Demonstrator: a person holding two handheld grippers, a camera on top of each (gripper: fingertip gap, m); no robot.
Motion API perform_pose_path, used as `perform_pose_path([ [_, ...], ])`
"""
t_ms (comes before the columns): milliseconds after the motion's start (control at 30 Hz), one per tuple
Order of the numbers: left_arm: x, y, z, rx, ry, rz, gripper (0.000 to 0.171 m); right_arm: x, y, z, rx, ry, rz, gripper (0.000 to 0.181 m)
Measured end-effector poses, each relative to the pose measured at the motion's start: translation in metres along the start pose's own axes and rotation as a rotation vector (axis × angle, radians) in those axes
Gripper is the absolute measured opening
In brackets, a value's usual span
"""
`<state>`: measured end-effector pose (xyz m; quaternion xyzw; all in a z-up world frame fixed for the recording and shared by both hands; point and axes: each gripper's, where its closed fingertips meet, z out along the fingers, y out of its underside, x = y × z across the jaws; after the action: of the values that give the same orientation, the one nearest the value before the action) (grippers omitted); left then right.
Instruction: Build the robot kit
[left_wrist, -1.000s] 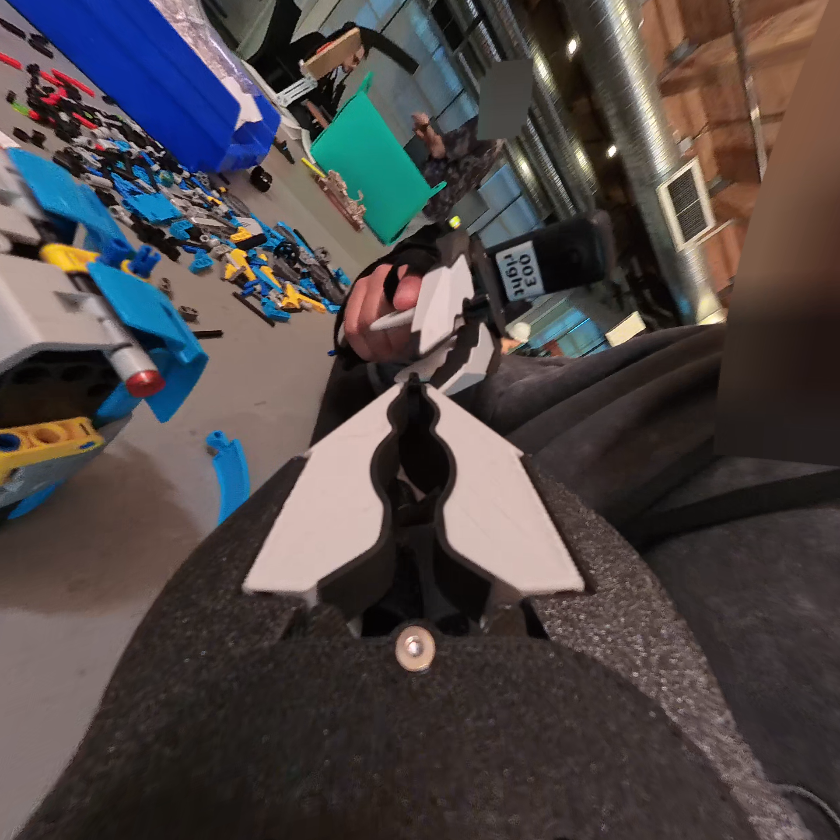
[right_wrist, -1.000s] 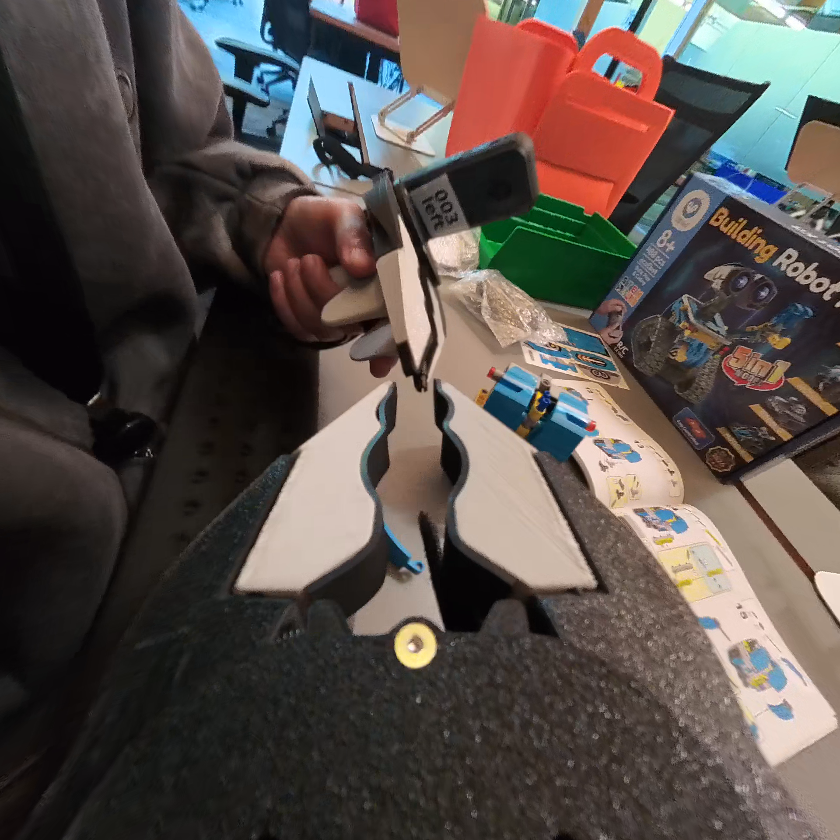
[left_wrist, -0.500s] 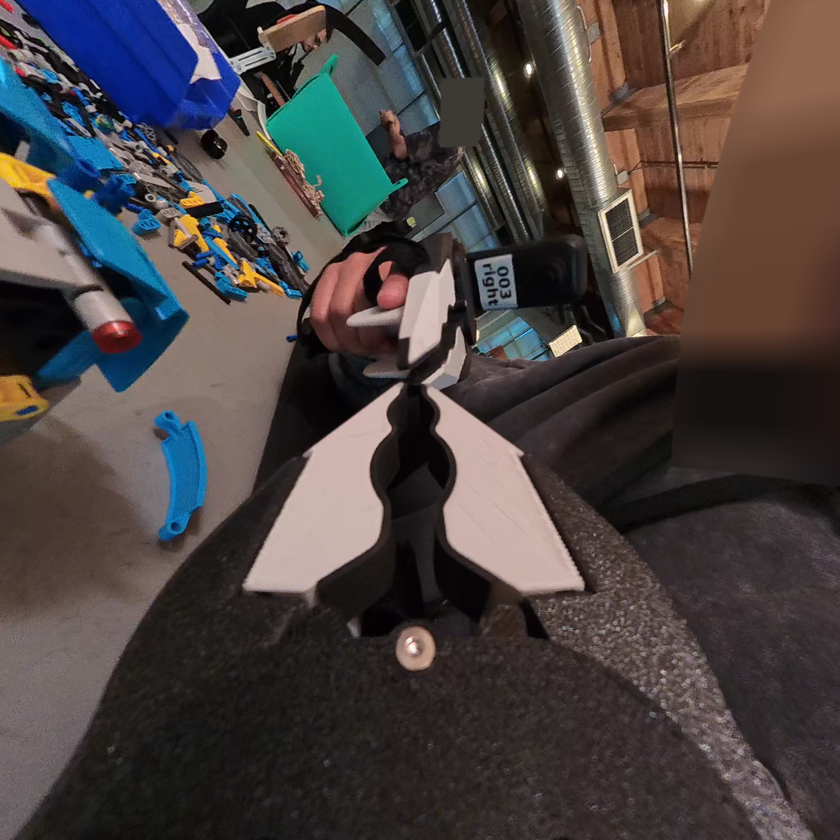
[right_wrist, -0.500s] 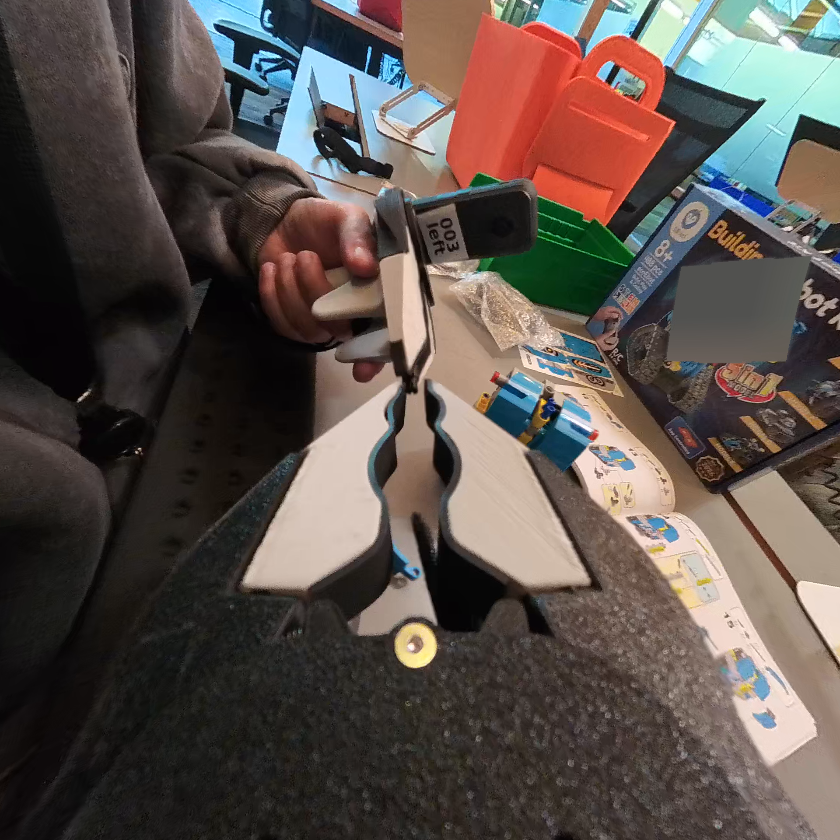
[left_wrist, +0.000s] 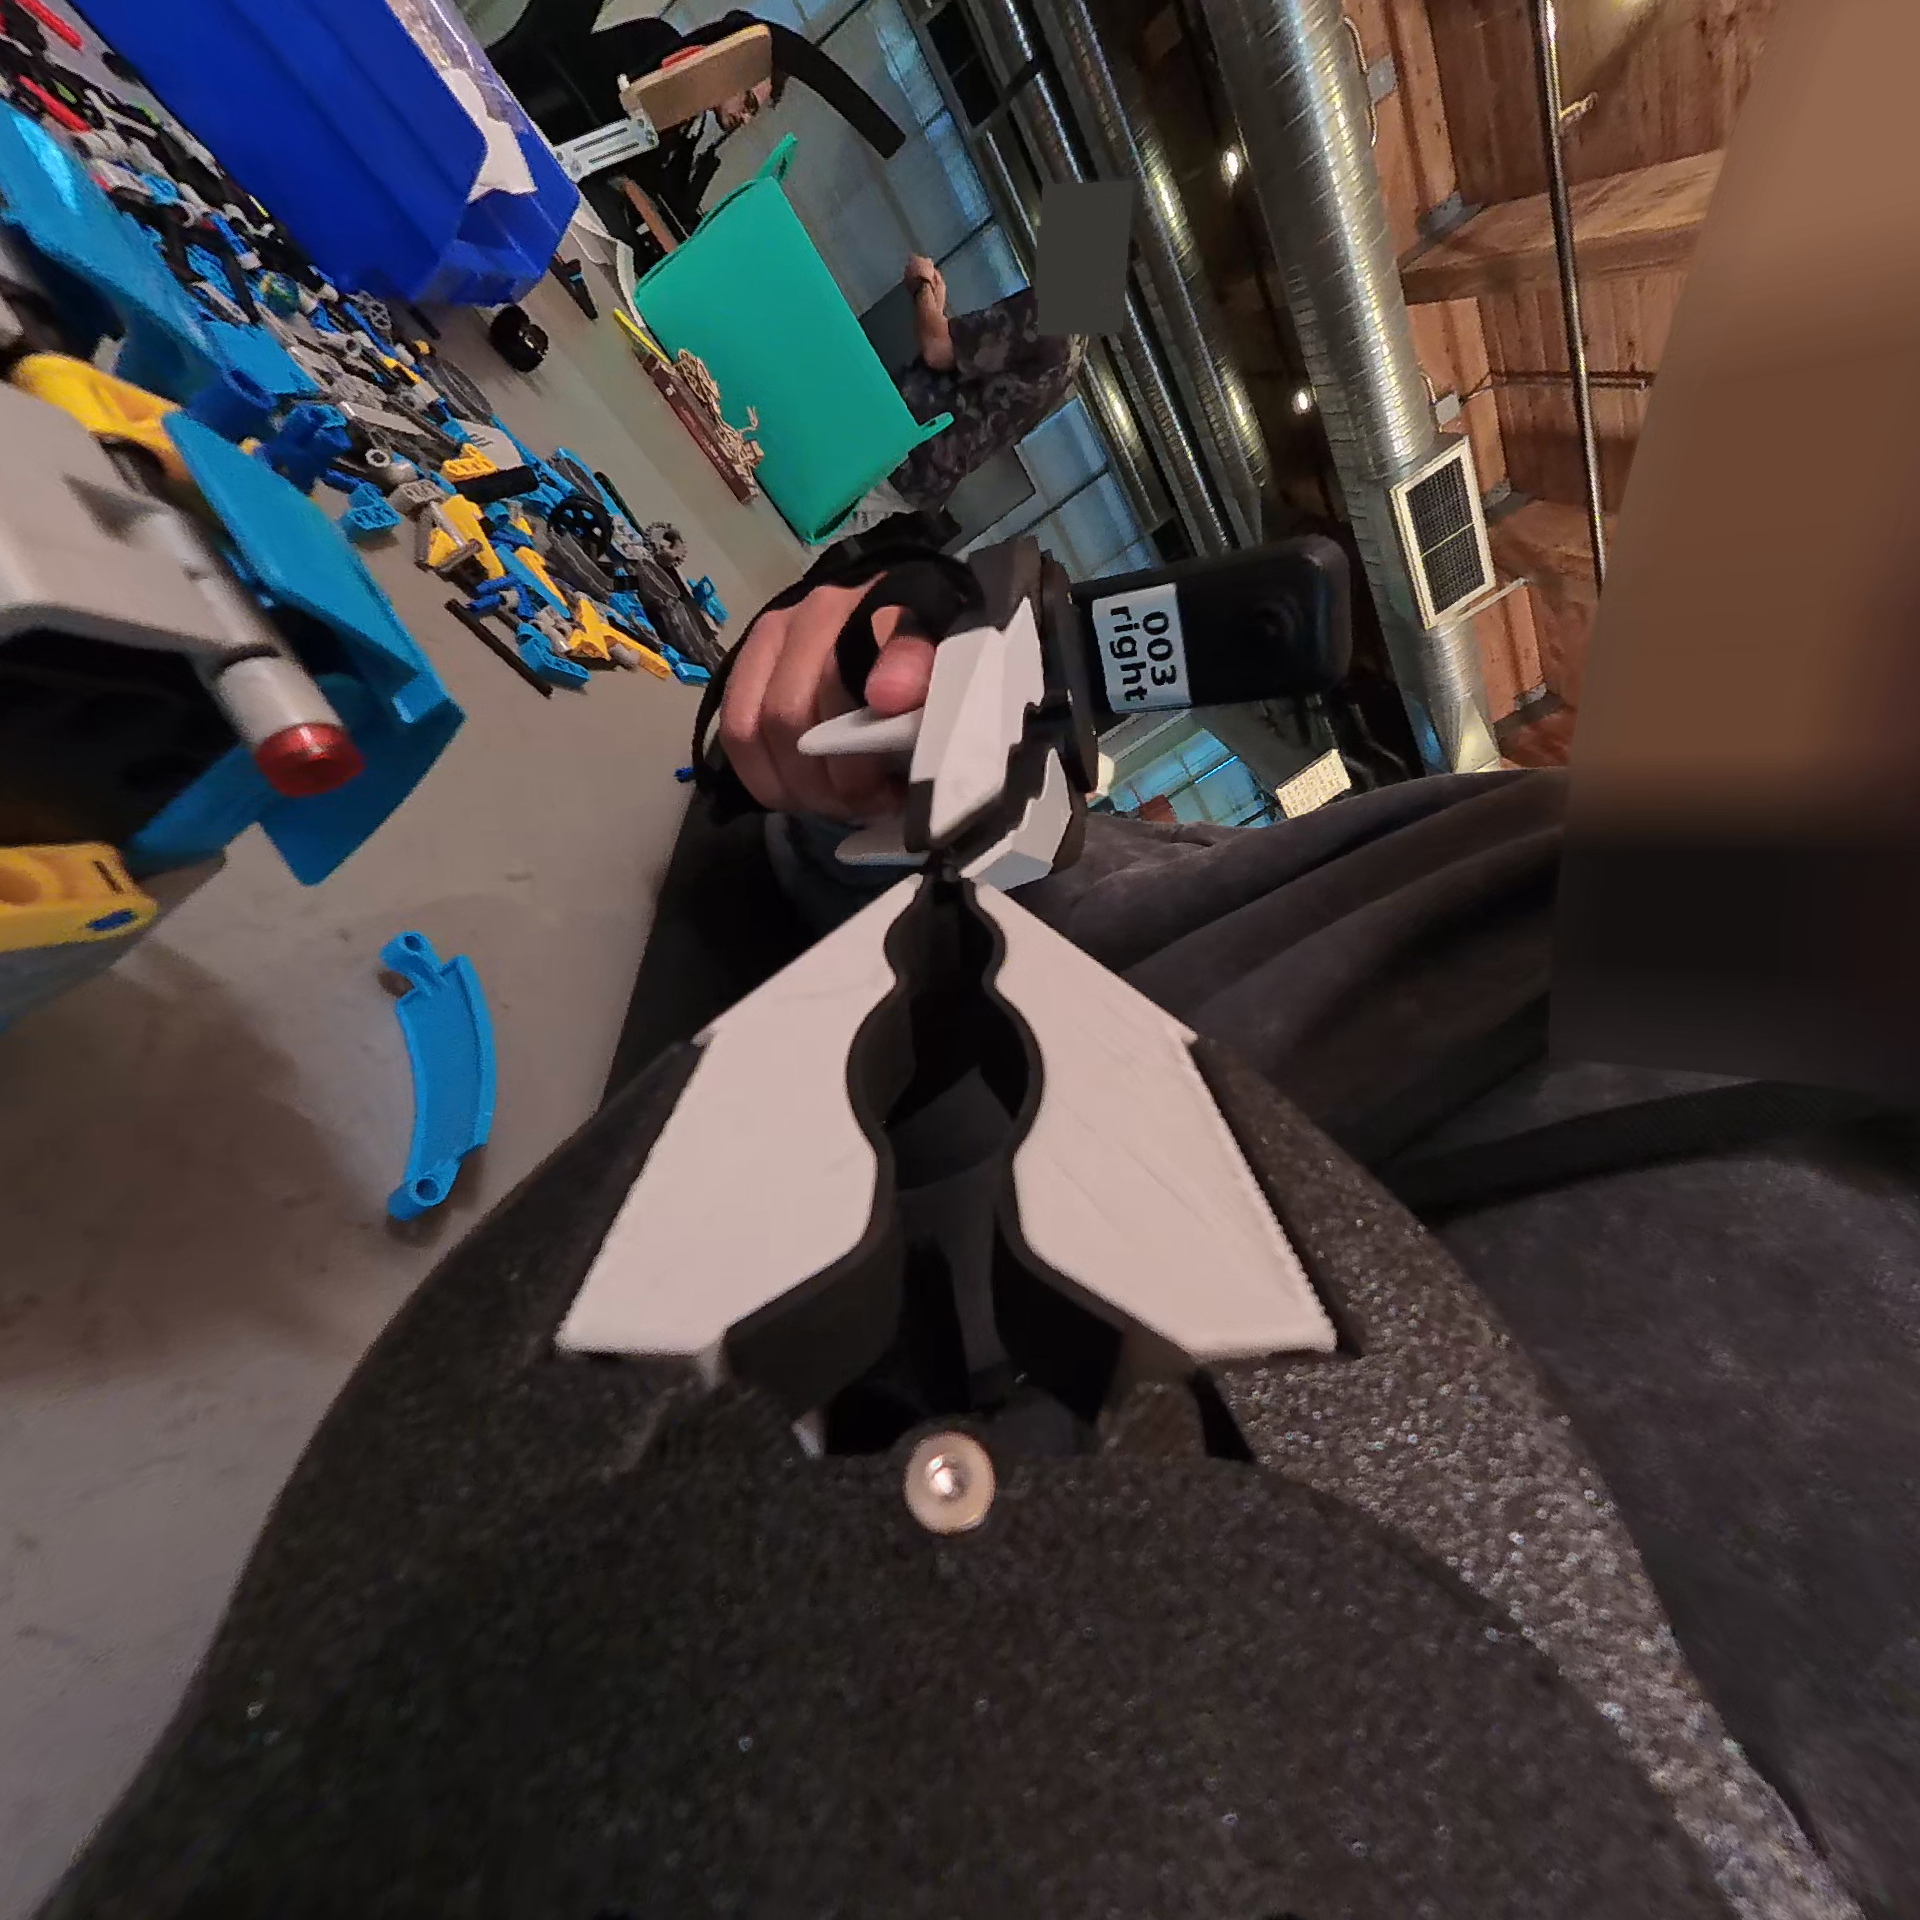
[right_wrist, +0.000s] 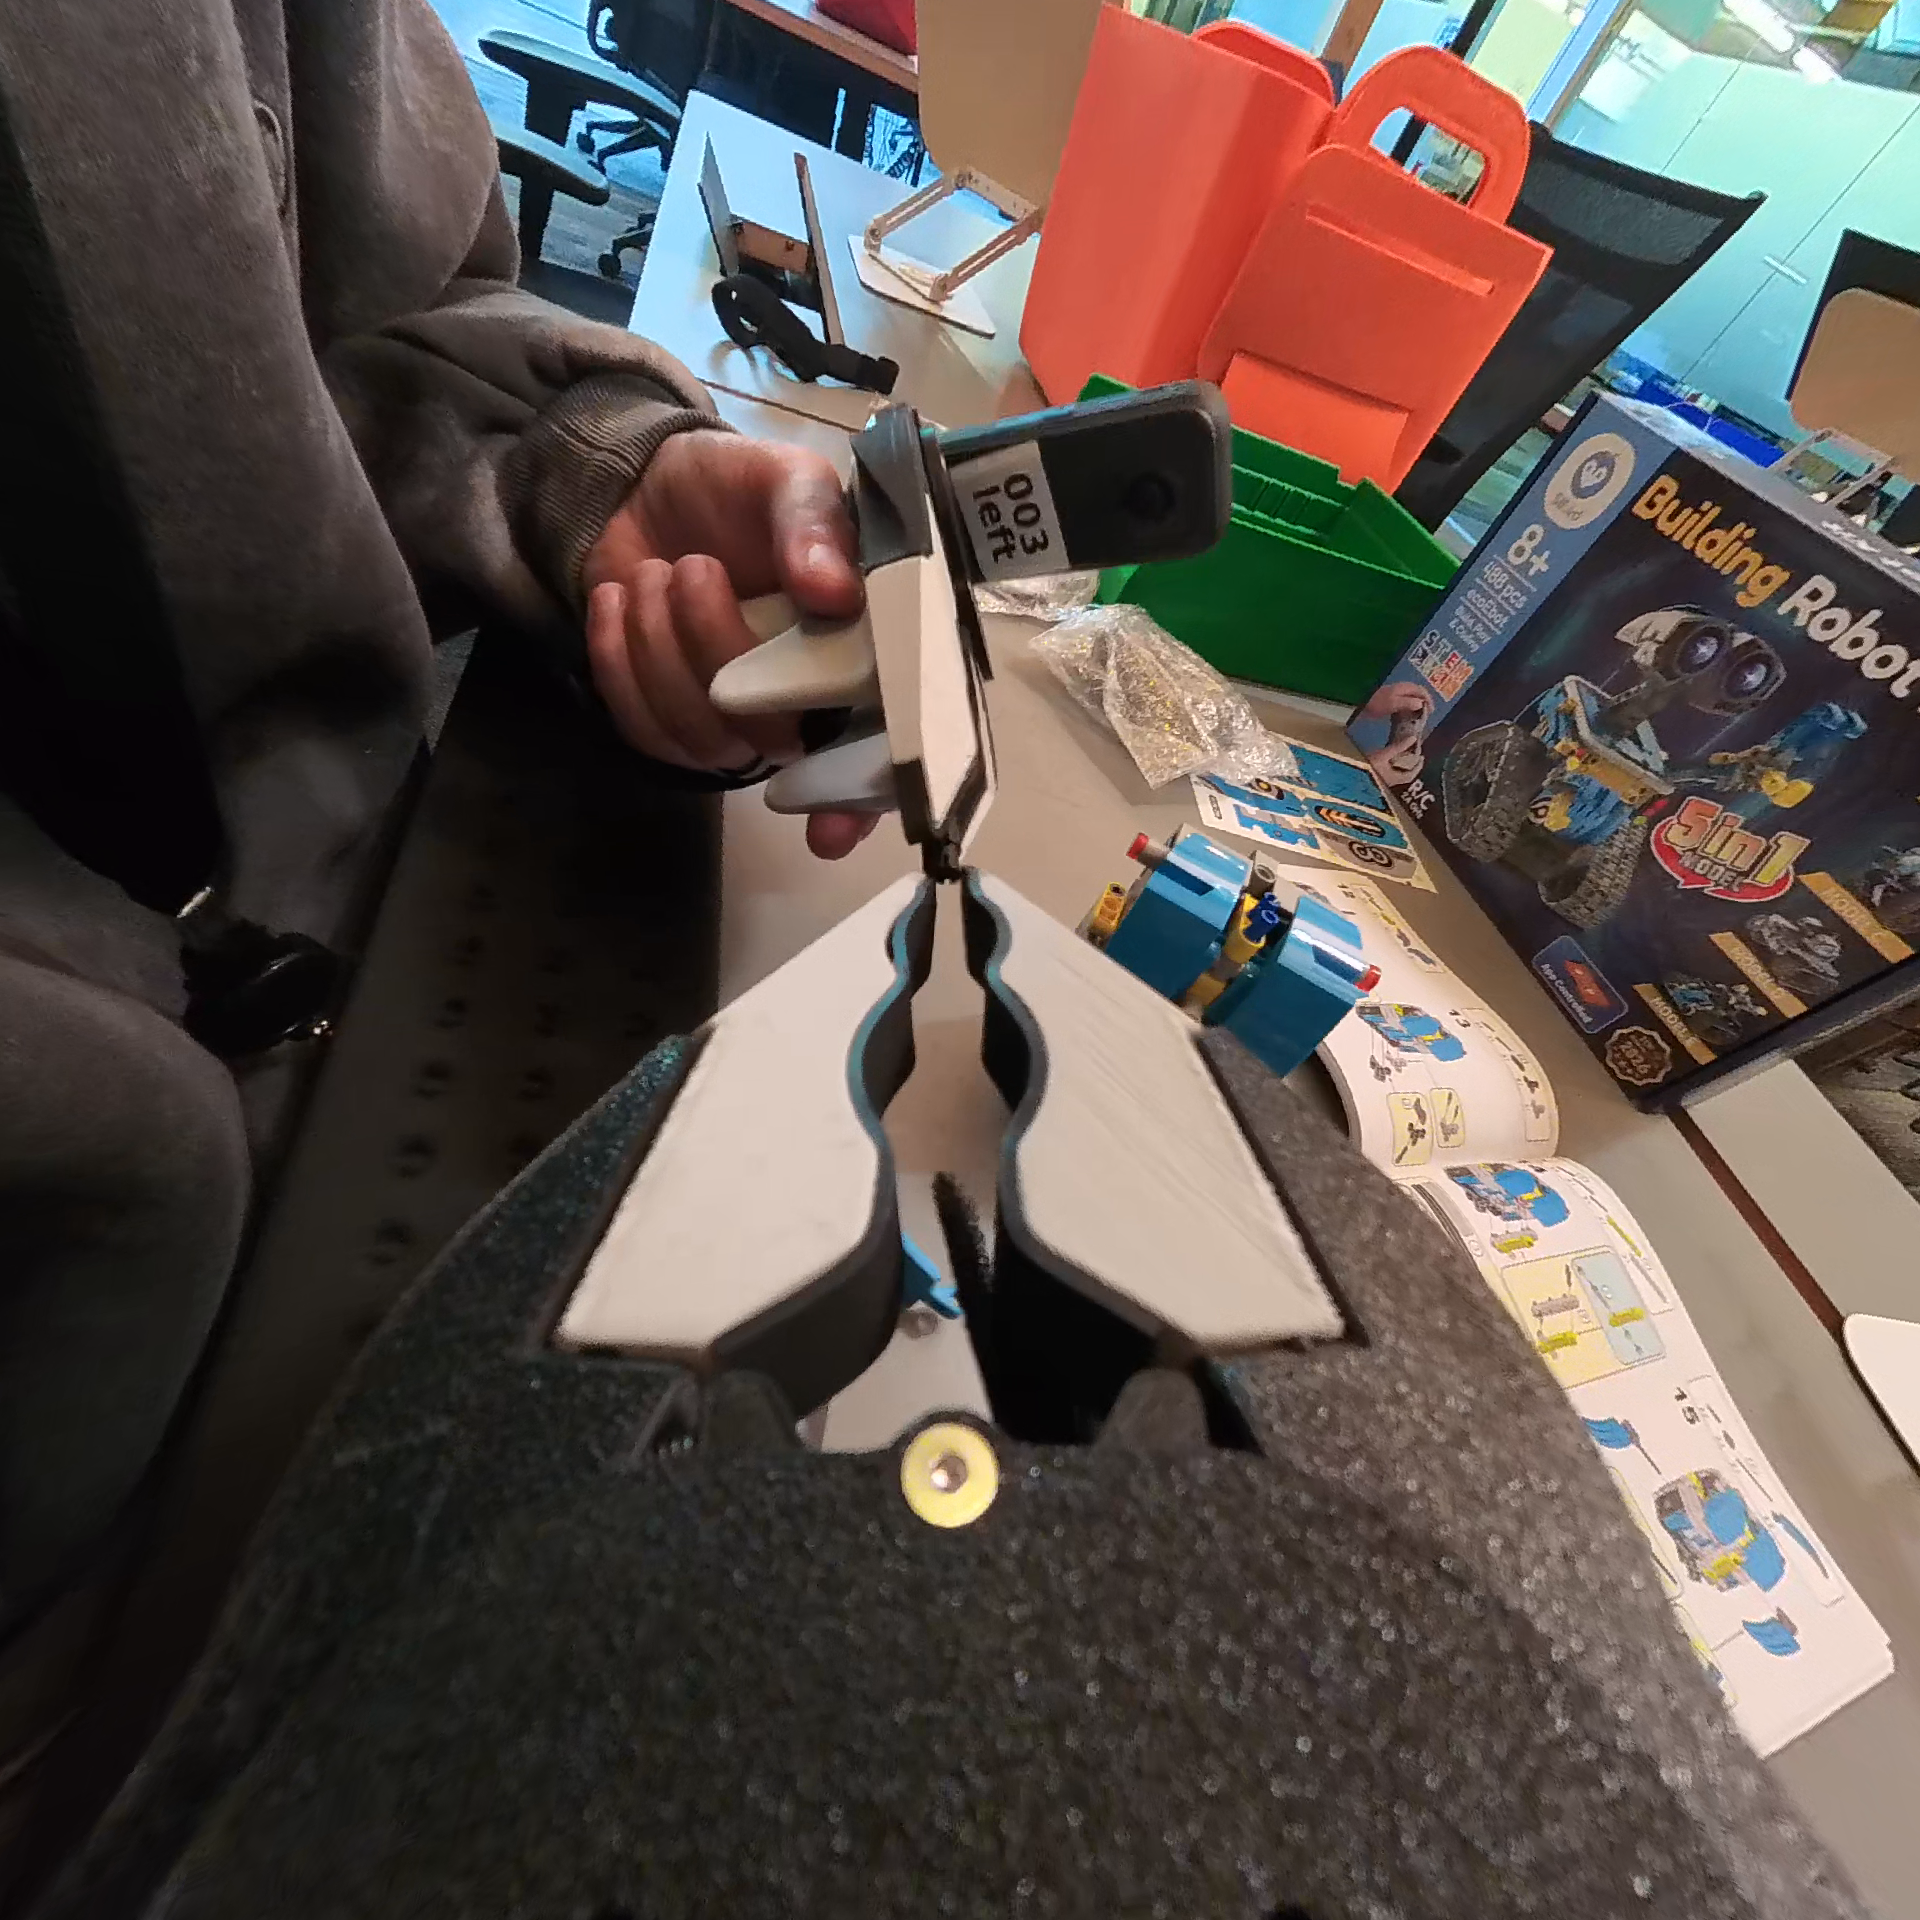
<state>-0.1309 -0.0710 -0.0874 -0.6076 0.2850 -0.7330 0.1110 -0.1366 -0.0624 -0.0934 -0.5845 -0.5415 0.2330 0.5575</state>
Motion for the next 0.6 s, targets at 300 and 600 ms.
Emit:
perform_pose_path([
  [300,-0.003,0.000,0.001,-0.004,-0.020,-0.004,0.003,0.000,0.003,0.002,-0.004,-0.008,0.021,0.004],
  [600,-0.012,-0.002,0.001,0.009,-0.067,-0.005,0.005,0.002,0.008,0.006,-0.053,0.039,-0.033,0.004],
])
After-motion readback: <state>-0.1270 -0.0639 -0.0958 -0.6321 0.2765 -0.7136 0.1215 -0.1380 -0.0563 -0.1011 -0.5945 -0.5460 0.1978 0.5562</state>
